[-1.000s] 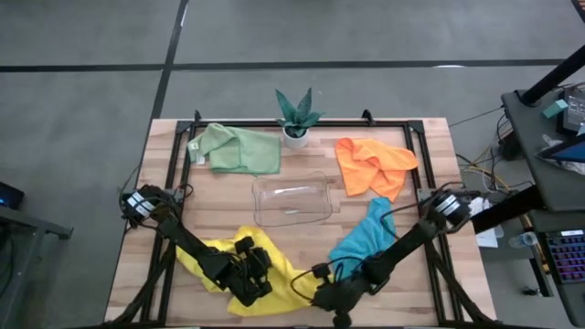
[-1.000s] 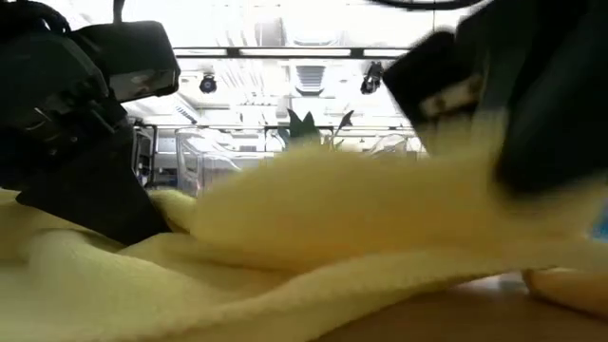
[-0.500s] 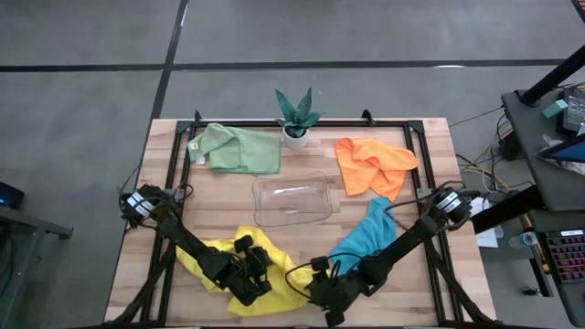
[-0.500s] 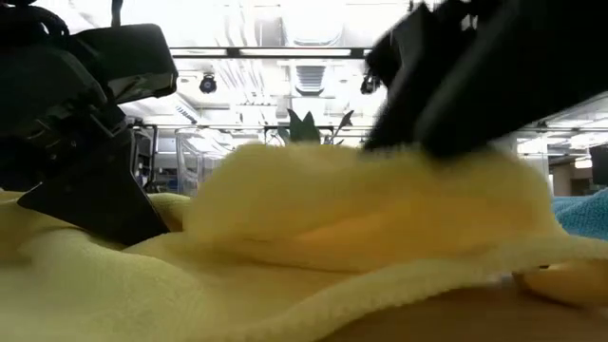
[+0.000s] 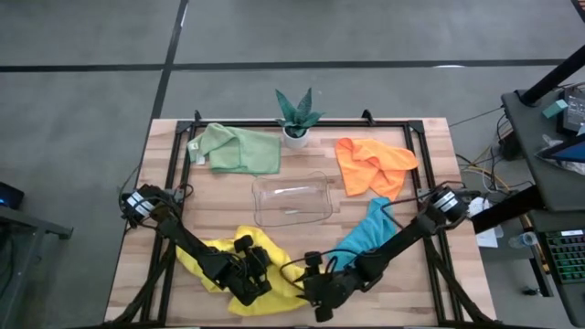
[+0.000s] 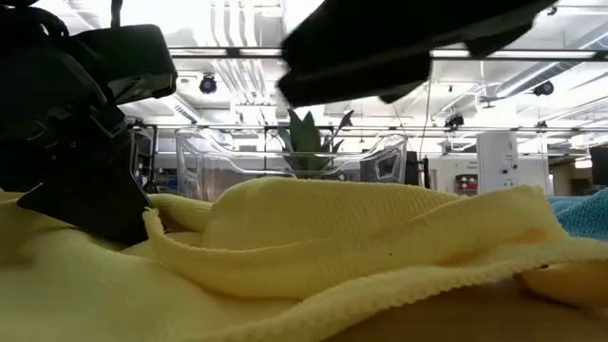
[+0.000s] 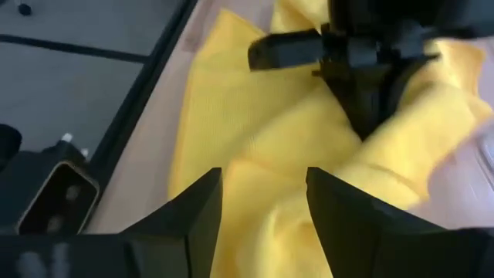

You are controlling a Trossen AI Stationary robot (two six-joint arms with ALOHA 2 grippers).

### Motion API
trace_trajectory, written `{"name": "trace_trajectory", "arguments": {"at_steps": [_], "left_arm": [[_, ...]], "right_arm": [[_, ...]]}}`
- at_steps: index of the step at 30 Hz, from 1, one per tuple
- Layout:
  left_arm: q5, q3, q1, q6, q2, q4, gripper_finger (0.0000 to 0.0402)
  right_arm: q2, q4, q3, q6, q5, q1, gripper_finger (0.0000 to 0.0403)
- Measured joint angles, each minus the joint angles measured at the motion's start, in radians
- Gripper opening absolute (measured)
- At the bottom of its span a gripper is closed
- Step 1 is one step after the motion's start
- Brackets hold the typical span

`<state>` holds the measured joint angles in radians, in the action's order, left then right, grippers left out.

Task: Fold microfiber towels
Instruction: Fold the right yellow microfiber towel

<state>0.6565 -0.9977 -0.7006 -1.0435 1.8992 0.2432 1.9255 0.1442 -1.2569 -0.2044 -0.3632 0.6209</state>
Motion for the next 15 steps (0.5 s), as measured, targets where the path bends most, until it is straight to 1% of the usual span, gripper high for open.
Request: {"name": "trace_trajectory", "arguments": {"at_steps": [2, 6, 11, 15], "left_arm": [[0.000, 0.000, 0.000, 0.000, 0.000, 0.000, 0.0004], [-0.001, 0.000, 0.000, 0.000, 0.000, 0.000, 0.0004], [-0.001, 0.001, 0.000, 0.000, 0.000, 0.000, 0.0004], [-0.002, 0.001, 0.000, 0.000, 0.000, 0.000, 0.0004]], "right_arm": [[0.032, 0.011, -0.029, 0.041, 0.008, 0.001, 0.0178], [0.116, 0.002, -0.111, 0.093, 0.060, 0.001, 0.0176], [0.202, -0.134, -0.219, 0.111, 0.056, -0.008, 0.0165], [0.240, -0.258, -0.284, 0.078, 0.049, -0.018, 0.0153]]}}
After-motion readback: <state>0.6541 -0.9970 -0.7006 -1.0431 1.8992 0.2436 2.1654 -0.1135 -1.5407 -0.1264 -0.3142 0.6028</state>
